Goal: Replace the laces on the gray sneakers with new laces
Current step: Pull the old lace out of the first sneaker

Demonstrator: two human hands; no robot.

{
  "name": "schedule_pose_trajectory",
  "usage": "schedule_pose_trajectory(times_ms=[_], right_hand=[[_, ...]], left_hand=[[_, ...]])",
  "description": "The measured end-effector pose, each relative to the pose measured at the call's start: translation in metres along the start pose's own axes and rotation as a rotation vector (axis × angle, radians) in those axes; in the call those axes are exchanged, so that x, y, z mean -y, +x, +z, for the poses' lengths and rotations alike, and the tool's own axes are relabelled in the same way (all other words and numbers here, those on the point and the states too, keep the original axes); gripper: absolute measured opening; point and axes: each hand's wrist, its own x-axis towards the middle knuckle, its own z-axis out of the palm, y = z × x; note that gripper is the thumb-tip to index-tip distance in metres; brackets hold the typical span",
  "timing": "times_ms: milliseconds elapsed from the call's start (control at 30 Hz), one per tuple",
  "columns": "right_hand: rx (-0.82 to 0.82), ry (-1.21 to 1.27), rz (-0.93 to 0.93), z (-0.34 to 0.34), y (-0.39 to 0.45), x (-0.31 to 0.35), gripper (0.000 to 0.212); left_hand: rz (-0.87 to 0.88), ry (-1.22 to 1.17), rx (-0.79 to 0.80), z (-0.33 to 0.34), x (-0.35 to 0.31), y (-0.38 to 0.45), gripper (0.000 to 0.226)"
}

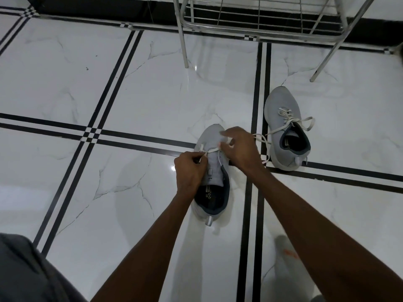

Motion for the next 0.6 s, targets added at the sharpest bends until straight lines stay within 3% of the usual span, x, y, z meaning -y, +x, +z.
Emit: schedule_pose_trajectory(times_ms=[133,200,300,400,500,600], right_hand=[[0.203,-0.217,-0.006,0.028,-0.001,0.008,0.020],[0.208,-0.314,-0.035,0.030,0.001,0.008,0.022],[0.063,-0.242,-0.010,0.020,-0.001,0.011,0.019],[-0.231,-0.072,0.210,-0.012,0.003,-0.003,0.019],[-0.257,-0.111,0.262,-0.034,0.007,-0.017,0.013],[-0.092,-0.048,0.111,-0.016,-0.001,-0.008,0.047]], left_hand=[[-0.030,0.001,0.001,0.001,0.001,0.000,0.024],[-0.046,0.008,-0.006,0.001,-0.001,0.000,0.025],[-0.030,0.013,-0.016,0.000,-0.001,0.000,0.023],[-0.006,0.000,-0.032,-0.004,-0.002,0.000,0.021],[-0.014,-0.003,-0.031,-0.006,-0.003,0.000,0.021],[-0.003,0.005,-0.024,-0.005,-0.004,-0.001,0.019]])
